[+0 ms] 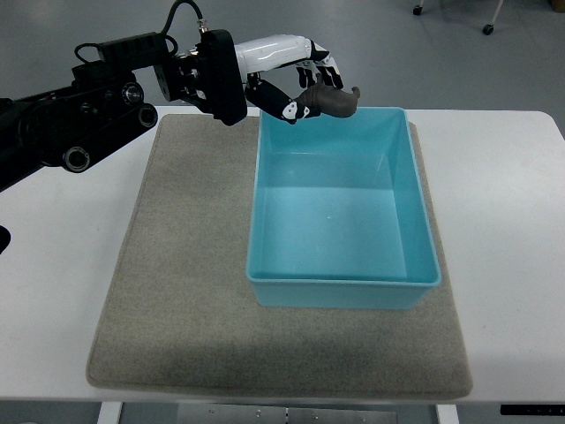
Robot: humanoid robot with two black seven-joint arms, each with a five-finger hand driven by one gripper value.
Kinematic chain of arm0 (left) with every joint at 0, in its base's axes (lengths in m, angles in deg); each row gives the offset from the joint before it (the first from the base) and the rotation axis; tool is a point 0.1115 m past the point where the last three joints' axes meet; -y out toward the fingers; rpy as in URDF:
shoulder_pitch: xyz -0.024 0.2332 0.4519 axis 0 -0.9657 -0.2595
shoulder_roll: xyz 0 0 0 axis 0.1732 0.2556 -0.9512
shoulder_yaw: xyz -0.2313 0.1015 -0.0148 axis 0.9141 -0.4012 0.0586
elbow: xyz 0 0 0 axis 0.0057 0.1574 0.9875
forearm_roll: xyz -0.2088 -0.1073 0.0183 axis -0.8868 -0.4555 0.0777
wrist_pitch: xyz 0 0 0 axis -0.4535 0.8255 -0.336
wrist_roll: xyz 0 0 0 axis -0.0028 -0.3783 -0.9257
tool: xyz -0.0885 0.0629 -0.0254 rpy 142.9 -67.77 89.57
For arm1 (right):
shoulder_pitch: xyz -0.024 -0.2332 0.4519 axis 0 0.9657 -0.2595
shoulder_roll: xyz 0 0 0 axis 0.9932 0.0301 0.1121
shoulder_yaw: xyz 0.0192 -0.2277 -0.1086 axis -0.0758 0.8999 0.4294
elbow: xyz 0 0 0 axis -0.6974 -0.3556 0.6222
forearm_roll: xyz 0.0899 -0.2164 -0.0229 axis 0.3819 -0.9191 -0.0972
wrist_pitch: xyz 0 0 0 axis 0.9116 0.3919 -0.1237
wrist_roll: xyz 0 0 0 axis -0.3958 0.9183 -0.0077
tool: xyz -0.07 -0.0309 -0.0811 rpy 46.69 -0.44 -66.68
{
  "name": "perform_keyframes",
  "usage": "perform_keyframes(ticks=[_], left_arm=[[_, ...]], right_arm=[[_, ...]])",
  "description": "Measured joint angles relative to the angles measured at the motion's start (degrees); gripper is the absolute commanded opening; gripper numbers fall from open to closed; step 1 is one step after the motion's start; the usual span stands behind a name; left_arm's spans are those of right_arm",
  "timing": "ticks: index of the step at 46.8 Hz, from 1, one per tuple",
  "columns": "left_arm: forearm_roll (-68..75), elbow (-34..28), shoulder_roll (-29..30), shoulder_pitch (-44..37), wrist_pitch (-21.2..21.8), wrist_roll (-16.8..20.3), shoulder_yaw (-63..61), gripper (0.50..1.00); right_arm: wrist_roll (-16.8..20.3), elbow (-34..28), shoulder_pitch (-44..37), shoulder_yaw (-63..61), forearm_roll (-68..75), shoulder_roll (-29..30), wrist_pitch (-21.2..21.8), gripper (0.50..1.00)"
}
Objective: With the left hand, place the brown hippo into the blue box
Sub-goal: 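Lift the hippo with the left hand and carry it over the blue box, then lower the hippo into the blue box and open the left hand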
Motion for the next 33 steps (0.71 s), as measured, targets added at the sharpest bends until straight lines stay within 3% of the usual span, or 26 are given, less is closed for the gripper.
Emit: perform_keyframes(ticks=[33], left_arm=[[0.5, 0.0, -6.6, -0.7, 0.6, 0.1, -12.6, 0.5]], right_arm=[[0.0, 0.0, 0.0, 0.0, 0.0, 0.0, 0.0, 0.936]])
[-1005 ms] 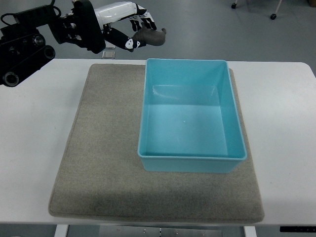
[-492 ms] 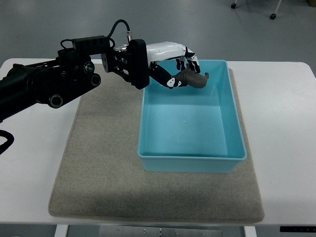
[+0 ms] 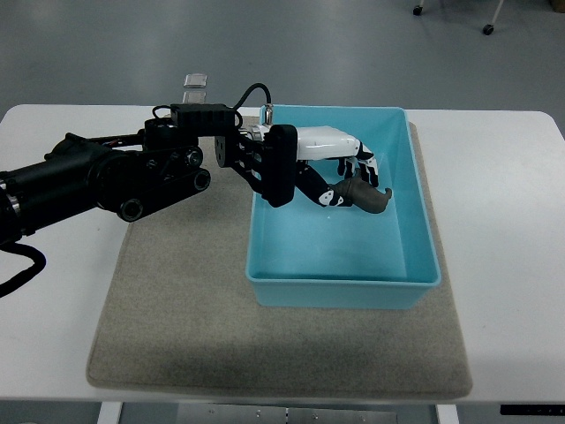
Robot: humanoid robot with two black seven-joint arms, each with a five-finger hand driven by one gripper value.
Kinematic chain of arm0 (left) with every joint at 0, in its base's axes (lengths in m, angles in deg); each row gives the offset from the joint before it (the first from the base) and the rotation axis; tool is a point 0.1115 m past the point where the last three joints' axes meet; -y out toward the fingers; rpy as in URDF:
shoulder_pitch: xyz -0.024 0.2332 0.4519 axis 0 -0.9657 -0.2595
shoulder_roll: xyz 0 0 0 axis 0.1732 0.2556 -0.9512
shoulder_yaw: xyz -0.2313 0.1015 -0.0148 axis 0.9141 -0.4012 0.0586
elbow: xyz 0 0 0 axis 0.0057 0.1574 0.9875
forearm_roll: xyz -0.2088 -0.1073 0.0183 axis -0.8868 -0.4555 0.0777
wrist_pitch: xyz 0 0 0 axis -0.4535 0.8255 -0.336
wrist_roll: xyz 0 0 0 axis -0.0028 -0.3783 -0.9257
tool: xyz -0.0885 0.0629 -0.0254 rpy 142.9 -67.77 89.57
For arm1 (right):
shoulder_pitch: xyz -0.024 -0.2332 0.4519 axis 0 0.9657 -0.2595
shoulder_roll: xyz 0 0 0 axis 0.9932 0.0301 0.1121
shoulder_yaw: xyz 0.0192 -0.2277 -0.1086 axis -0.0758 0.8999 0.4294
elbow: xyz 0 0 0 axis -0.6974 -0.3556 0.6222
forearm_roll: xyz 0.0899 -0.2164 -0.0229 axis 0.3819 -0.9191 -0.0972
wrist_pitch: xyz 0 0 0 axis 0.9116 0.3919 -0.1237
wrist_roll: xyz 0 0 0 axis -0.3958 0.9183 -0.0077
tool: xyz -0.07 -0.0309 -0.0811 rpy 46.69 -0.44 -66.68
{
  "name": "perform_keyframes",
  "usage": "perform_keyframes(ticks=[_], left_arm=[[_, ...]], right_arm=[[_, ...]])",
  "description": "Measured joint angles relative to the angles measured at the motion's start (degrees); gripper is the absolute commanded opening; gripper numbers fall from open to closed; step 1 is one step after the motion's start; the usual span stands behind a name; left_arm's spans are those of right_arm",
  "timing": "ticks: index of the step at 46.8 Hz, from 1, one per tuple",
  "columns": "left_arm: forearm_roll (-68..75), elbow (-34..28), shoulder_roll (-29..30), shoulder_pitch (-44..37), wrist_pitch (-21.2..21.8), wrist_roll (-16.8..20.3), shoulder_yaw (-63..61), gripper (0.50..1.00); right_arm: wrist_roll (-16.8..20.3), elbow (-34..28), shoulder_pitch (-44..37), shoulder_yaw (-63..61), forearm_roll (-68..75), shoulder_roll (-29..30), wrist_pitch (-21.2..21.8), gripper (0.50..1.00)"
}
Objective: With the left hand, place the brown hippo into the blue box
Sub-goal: 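Lower the hippo into the blue box and open the left hand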
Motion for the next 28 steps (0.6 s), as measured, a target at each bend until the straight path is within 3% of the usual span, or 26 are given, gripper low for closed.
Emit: perform_keyframes(ticks=[17, 21, 25, 28], left_arm=[[-0.1, 0.0, -0.1, 0.0, 0.0, -0.1, -2.6, 0.5], [-0.2, 0.0, -0.1, 0.0, 0.0, -0.1, -2.6, 0.568], [-0.3, 0.0, -0.1, -0.7, 0.0, -0.1, -2.6, 0.722], [-0.5, 0.0, -0.1, -1.0, 0.1, -0.1, -2.6, 0.737]], right_arm=[[0.0, 0.0, 0.0, 0.0, 0.0, 0.0, 0.0, 0.936], [0.0, 0.0, 0.0, 0.0, 0.0, 0.0, 0.0, 0.936], [0.0, 0.0, 0.0, 0.0, 0.0, 0.0, 0.0, 0.936], [0.0, 0.0, 0.0, 0.0, 0.0, 0.0, 0.0, 0.936]])
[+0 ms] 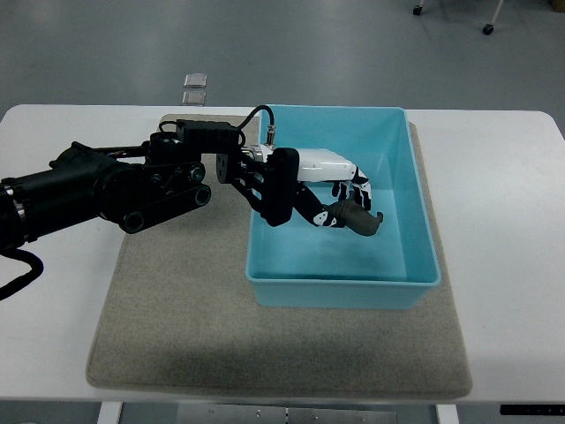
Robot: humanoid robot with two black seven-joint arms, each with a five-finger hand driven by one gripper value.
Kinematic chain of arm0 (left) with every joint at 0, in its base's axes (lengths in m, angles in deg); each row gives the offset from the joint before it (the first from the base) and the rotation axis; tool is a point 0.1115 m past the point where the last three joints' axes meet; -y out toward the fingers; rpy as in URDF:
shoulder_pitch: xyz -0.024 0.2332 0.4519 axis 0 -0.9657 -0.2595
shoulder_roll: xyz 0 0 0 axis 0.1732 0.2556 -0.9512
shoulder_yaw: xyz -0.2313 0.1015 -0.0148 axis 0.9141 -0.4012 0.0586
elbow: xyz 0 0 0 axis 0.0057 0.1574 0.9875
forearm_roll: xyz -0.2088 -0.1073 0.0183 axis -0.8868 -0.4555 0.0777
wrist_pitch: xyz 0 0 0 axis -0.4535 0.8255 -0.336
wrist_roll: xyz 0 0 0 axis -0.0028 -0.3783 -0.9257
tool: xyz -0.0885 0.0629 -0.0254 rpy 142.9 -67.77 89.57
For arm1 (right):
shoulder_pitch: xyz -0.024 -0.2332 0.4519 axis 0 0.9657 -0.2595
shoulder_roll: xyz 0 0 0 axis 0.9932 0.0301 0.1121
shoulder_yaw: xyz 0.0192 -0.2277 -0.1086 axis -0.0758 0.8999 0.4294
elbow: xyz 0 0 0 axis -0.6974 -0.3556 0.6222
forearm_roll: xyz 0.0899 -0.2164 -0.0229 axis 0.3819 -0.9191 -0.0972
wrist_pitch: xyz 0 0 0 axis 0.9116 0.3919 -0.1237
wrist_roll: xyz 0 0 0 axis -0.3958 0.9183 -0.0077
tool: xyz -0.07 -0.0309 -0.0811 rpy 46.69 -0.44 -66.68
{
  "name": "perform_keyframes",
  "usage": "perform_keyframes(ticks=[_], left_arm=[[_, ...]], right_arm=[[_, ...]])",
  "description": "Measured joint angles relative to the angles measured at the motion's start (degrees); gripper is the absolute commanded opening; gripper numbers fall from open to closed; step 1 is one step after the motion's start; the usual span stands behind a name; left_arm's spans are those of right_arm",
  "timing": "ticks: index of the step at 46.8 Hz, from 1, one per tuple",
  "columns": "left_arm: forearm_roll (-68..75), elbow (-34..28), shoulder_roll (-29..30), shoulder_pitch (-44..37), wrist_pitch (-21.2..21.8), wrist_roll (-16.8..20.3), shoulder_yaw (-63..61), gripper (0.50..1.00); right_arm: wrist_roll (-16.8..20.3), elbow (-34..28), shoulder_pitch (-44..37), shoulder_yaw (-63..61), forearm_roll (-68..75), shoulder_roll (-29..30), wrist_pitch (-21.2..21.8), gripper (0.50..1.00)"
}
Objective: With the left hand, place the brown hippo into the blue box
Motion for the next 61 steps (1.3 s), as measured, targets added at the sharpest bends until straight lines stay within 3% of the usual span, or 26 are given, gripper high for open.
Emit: perform_keyframes(ticks=[17, 19, 25, 31, 36, 51, 61], left_arm=[[-0.5, 0.0, 0.0, -0.9, 0.2, 0.3, -0.1, 0.776], [-0.6, 0.0, 0.0, -0.9, 0.6, 0.3, -0.1, 0.816], [-0.8, 0.1, 0.1, -0.9, 5.4, 0.3, 0.1, 0.883], [-1.7, 0.0, 0.6, -0.9, 11.8, 0.4, 0.6, 0.889], [-6.0, 0.0, 0.9, -0.9, 16.2, 0.4, 0.6, 0.956], [-25.4, -0.1, 1.2, -0.9, 26.7, 0.4, 3.1, 0.992], [-37.2, -0.7, 3.6, -0.9, 28.1, 0.4, 7.3, 0.994]], right_arm=[[0.0, 0.0, 0.0, 0.0, 0.0, 0.0, 0.0, 0.936], [0.0, 0.0, 0.0, 0.0, 0.0, 0.0, 0.0, 0.936], [0.0, 0.0, 0.0, 0.0, 0.0, 0.0, 0.0, 0.936], [0.0, 0.0, 0.0, 0.0, 0.0, 0.0, 0.0, 0.936], [0.0, 0.0, 0.0, 0.0, 0.0, 0.0, 0.0, 0.936], [0.0, 0.0, 0.0, 0.0, 0.0, 0.0, 0.0, 0.936], [0.0, 0.0, 0.0, 0.0, 0.0, 0.0, 0.0, 0.936]])
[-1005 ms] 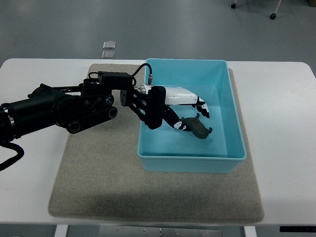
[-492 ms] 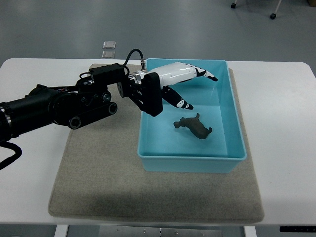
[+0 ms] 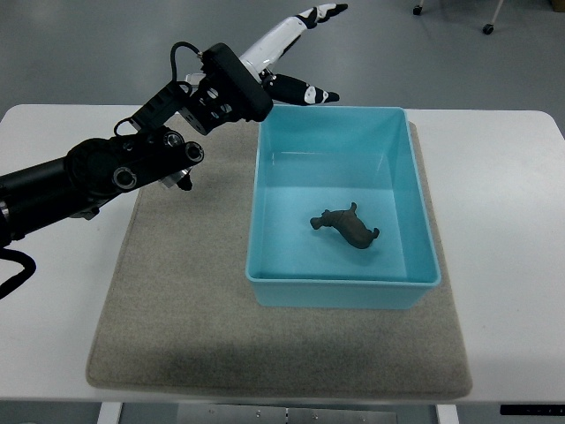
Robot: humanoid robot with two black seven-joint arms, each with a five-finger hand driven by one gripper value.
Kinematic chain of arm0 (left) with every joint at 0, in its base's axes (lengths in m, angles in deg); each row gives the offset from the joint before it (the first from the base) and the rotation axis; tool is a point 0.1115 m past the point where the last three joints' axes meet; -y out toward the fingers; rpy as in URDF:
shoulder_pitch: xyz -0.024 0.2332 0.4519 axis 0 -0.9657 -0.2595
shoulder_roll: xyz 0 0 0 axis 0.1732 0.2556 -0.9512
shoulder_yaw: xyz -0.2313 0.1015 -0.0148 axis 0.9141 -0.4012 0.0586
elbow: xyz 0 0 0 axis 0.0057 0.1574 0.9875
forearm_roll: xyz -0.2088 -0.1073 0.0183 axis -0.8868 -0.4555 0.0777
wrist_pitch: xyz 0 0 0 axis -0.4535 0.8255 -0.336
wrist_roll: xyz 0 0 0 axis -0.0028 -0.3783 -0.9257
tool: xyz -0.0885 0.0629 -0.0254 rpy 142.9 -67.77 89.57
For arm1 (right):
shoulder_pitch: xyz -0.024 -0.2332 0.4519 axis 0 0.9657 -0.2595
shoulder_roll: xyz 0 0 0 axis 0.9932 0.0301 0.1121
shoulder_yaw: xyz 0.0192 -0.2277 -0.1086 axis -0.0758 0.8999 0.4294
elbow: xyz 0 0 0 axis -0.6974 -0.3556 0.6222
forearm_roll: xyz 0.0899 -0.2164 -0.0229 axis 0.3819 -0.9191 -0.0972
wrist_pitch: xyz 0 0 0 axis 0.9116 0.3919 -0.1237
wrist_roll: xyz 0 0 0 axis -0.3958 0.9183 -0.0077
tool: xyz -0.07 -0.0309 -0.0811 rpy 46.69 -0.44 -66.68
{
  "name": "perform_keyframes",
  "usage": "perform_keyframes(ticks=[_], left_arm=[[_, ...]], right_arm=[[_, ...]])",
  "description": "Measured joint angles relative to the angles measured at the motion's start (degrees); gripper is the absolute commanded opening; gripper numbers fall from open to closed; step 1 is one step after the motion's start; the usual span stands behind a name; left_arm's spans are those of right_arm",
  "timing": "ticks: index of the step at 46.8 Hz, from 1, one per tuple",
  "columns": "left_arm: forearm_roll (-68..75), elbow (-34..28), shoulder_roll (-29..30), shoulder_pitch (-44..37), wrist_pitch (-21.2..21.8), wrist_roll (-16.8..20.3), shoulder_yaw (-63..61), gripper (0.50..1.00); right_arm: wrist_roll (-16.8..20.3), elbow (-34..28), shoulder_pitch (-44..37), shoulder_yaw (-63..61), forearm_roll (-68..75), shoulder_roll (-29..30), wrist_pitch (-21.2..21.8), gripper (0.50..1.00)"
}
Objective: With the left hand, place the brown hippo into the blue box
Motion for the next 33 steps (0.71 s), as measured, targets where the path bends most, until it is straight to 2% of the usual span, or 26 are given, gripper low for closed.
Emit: perform_keyframes(ticks=[10, 25, 28, 33], left_arm=[[-12.4, -2.6, 2.3, -0.1, 0.0, 0.0, 1.0, 0.994], [-26.0, -11.3, 2.4, -0.1, -1.8, 0.0, 1.5, 0.994], [-27.8, -13.0, 2.4, -0.1, -3.0, 0.0, 1.6, 0.994], [-31.4, -16.5, 2.5, -0.1, -7.7, 0.0, 1.6, 0.994]], right_arm=[[0.0, 0.0, 0.0, 0.0, 0.0, 0.0, 0.0, 0.936], [0.0, 0.0, 0.0, 0.0, 0.0, 0.0, 0.0, 0.936], [0.0, 0.0, 0.0, 0.0, 0.0, 0.0, 0.0, 0.936], [0.0, 0.0, 0.0, 0.0, 0.0, 0.0, 0.0, 0.936]])
